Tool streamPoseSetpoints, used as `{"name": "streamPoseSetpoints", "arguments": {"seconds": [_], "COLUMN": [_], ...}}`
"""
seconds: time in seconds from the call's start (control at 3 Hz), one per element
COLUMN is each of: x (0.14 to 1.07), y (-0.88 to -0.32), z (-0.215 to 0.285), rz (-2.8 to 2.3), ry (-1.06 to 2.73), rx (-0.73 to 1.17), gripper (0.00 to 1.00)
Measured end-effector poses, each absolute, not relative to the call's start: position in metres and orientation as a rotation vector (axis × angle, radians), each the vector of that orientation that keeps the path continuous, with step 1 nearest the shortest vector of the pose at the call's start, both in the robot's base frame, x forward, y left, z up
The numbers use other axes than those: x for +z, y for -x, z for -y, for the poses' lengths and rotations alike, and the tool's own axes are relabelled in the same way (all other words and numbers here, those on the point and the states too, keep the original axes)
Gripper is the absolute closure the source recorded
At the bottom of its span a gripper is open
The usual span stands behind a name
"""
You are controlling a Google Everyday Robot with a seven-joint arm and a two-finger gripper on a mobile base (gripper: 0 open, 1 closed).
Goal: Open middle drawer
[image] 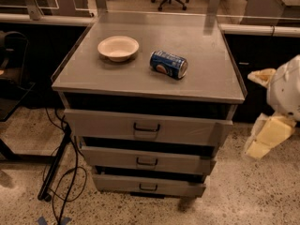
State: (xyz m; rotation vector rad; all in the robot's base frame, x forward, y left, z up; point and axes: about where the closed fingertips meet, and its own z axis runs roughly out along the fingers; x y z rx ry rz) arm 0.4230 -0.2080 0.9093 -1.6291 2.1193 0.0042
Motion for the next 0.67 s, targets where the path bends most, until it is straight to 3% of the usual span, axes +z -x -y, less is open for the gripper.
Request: {"name": "streamPoseSetpoints", "arguments": {"seconds": [0.67], "x": [0.8777], "y": [-0.4277], "z": [0.204], "rz": [-2.086], "ry": [1.568], "rx": [0.02], "gripper": [0.0]}}
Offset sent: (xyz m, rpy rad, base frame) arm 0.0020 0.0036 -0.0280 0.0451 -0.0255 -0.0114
